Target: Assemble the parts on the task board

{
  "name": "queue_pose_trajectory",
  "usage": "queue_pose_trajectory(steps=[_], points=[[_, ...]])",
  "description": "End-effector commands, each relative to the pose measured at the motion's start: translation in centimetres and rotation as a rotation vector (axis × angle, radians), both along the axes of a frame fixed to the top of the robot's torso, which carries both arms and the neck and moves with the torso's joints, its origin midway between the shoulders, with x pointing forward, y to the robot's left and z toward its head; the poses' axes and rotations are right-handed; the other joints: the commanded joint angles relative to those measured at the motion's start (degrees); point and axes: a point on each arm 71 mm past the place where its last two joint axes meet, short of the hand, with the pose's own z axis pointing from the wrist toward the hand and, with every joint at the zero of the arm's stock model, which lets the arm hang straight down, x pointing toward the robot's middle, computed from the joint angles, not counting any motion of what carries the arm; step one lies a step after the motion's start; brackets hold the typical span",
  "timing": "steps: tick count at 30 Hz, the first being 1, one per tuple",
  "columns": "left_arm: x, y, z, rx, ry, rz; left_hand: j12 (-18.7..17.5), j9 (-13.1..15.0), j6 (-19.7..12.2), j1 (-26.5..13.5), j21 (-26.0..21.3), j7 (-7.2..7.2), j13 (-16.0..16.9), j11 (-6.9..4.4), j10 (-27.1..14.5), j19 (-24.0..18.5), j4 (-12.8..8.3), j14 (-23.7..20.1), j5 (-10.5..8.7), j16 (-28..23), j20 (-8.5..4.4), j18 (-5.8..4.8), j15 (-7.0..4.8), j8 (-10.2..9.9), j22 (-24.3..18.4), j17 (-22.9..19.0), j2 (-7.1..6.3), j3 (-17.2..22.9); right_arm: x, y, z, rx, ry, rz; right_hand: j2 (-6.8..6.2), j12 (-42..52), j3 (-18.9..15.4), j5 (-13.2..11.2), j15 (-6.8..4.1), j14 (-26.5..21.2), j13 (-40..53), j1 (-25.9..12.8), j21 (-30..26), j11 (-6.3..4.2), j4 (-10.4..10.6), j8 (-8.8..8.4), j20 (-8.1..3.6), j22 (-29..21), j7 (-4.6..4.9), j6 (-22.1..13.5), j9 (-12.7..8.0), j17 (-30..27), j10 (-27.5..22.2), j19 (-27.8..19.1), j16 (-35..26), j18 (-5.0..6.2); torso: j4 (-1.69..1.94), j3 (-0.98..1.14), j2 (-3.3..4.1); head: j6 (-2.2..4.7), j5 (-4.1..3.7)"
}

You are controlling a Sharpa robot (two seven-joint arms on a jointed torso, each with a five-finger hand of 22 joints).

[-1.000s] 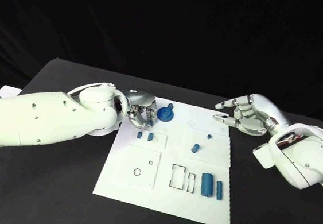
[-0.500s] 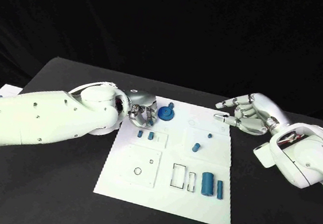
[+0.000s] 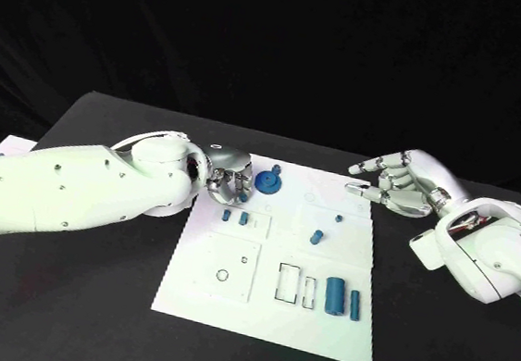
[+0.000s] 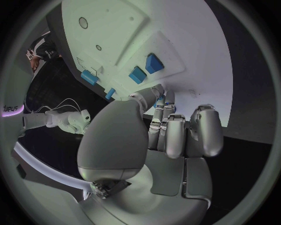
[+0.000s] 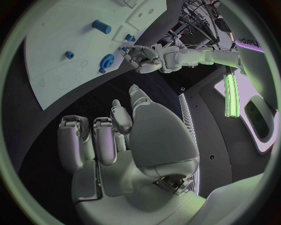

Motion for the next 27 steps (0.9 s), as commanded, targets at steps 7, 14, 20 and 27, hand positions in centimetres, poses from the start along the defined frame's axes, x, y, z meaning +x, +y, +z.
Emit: queue_pose_trajectory(steps=[7, 14, 20, 27], points=[[-0.06, -0.04, -0.28, 0.025, 0.019, -0.001, -0.9, -0.83, -1.73, -0.95, -0.65, 0.57, -0.44, 0.64, -0.92, 1.79, 0.08, 2.48, -0.23, -0.23, 0.61, -0.79, 0.66, -1.64, 5.82, -0.44, -0.36, -0.13, -0.09, 0.11, -0.03, -0.007, -0.001, 0.014, 0.3, 0.23, -0.21, 0.35, -0.4, 4.02, 0.03, 0.44, -0.34, -0.13, -0.27, -0.23, 0.0, 5.92, 0.05, 0.54, 0.08, 6.06, 0.19, -0.23, -0.35, -0.23, 0.03, 0.0, -0.01, 0.06, -0.01], [-0.05, 0.07, -0.32, 0.03, 0.023, 0.004, -0.91, -1.31, -2.7, -1.19, -0.84, 0.83, -0.6, 0.82, -1.24, 1.75, 0.09, 2.45, -0.24, -0.23, 0.74, -0.76, 0.8, -1.92, 5.74, -0.59, -0.56, -0.07, -0.1, 0.08, -0.03, -0.007, -0.001, 0.014, 0.3, 0.23, -0.21, 0.35, -0.4, 4.02, 0.03, 0.44, -0.34, -0.13, -0.27, -0.23, 0.0, 5.92, 0.05, 0.54, 0.08, 6.06, 0.19, -0.23, -0.35, -0.23, 0.0, -0.02, 0.01, 0.06, -0.01], [-0.04, 0.16, -0.34, 0.033, 0.025, 0.009, -0.96, -1.89, -3.71, -1.55, -1.12, 1.54, -0.85, 1.3, -1.9, 1.69, 0.15, 2.38, -0.24, -0.27, 0.99, -0.73, 1.12, -1.93, 5.61, -0.84, -0.84, -0.04, -0.09, 0.04, -0.04, -0.008, 0.0, 0.013, 0.3, 0.23, -0.21, 0.35, -0.4, 4.02, 0.03, 0.44, -0.34, -0.13, -0.27, -0.23, 0.0, 5.92, 0.05, 0.54, 0.08, 6.06, 0.19, -0.23, -0.35, -0.23, 0.0, -0.04, 0.03, 0.06, -0.01], [0.01, 0.33, -0.3, 0.031, 0.019, 0.017, -0.97, -2.2, -4.17, -1.65, -1.39, 1.9, -0.99, 1.57, -2.32, 1.64, 0.15, 2.34, -0.23, -0.31, 1.15, -0.69, 1.34, -1.92, 5.47, -1.01, -0.94, 0.02, -0.06, -0.01, -0.06, -0.009, 0.001, 0.011, 0.3, 0.23, -0.21, 0.35, -0.4, 4.02, 0.03, 0.44, -0.34, -0.13, -0.27, -0.23, 0.0, 5.92, 0.05, 0.54, 0.08, 6.06, 0.19, -0.23, -0.35, -0.23, 0.03, -0.05, 0.0, 0.07, -0.02]])
